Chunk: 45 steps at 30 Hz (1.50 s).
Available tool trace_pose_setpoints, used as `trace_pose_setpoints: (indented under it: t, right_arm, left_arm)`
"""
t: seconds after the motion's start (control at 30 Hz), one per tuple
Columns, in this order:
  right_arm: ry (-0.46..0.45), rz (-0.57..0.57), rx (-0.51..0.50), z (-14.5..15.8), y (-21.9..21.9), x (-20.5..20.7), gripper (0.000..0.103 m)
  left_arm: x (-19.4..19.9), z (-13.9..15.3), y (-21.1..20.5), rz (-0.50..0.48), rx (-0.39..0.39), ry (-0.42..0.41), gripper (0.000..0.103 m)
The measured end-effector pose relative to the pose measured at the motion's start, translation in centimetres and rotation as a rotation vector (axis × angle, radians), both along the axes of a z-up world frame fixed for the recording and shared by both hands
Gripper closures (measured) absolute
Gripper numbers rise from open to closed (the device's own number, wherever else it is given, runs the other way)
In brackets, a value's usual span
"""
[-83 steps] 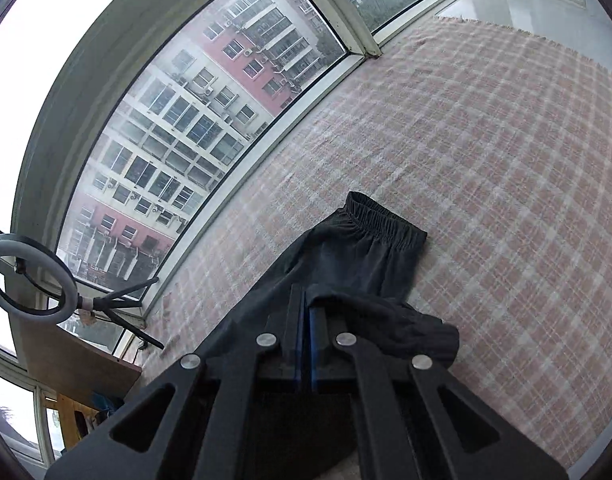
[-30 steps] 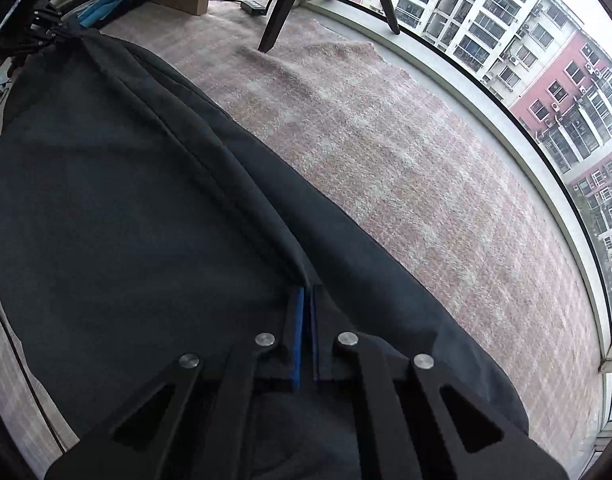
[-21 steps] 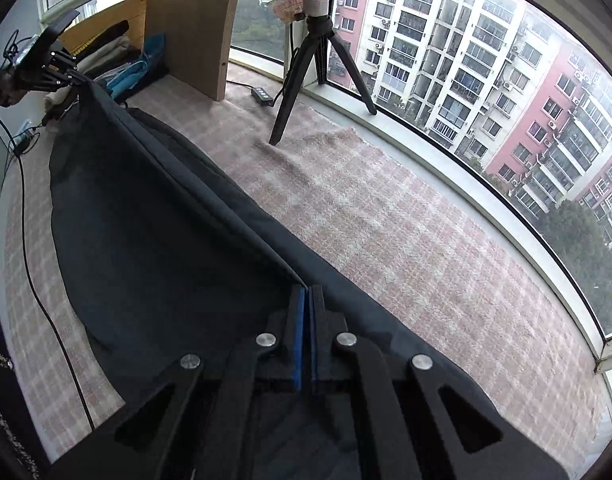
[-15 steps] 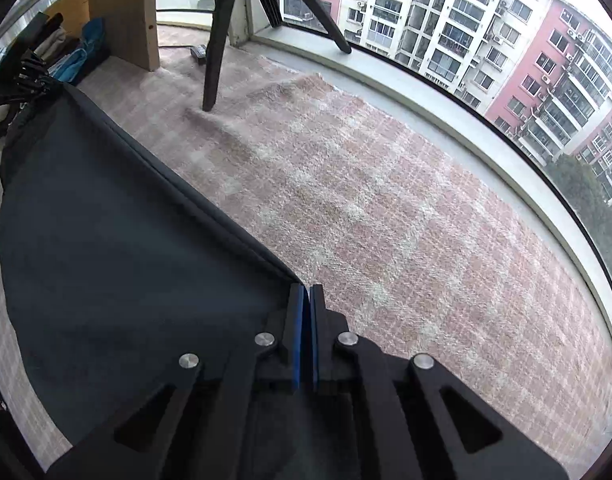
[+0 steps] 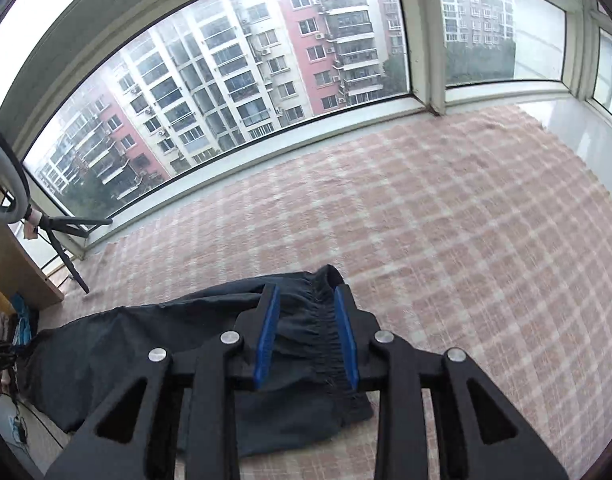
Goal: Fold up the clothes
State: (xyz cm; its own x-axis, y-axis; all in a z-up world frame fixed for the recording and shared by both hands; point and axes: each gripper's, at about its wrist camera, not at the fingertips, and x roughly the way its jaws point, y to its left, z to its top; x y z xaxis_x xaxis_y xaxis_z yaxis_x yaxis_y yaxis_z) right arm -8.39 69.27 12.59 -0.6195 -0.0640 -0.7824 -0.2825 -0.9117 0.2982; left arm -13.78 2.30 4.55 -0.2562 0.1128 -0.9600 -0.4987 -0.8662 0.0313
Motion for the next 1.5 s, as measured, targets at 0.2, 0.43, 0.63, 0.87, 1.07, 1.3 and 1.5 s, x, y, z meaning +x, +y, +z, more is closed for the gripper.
trace_pose_setpoints:
  t: [0.2, 0.43, 0.63, 0.87, 1.07, 1.3, 1.5]
  right_arm:
    - [-0.080, 0.048, -0.012, -4.8, -0.1, -0.6, 0.058]
    - [-0.122, 0.150, 0.103, -6.1, -3.5, -4.5, 0.098]
    - [-0.004, 0.175, 0.186, -2.2, -4.0, -6.7, 0.098]
    - [-0.191, 0.141, 0.039, -6.4, -0.6, -9.2, 0.071]
    - [-0.130, -0.034, -0.153, -6.3, 3.3, -2.1, 0.047]
    - [-0.080, -0.141, -0.350, -8.2, 2.4, 1.3, 0.047]
    - [-0.032, -0.182, -0.304, -8.6, 0.9, 0.3, 0.047]
  left_arm:
    - [3.6, -3.1, 9.5, -0.169, 0.078, -0.111, 0.077]
    - [4.1, -3.8, 10.2, -0.122, 0.045, -0.153, 0.079]
    - [3.8, -2.6, 7.9, -0.033, 0.039, -0.143, 0.079]
    - [4.8, -1.8, 7.1, -0.018, 0.010, -0.132, 0.076]
    - [5.5, -1.7, 6.4, 0.019, 0.039, -0.140, 0.075]
    - [5.3, -0.6, 6.9, -0.029, 0.075, -0.127, 0.075]
    - [5.8, -0.5, 7.3, -0.033, 0.088, -0.114, 0.073]
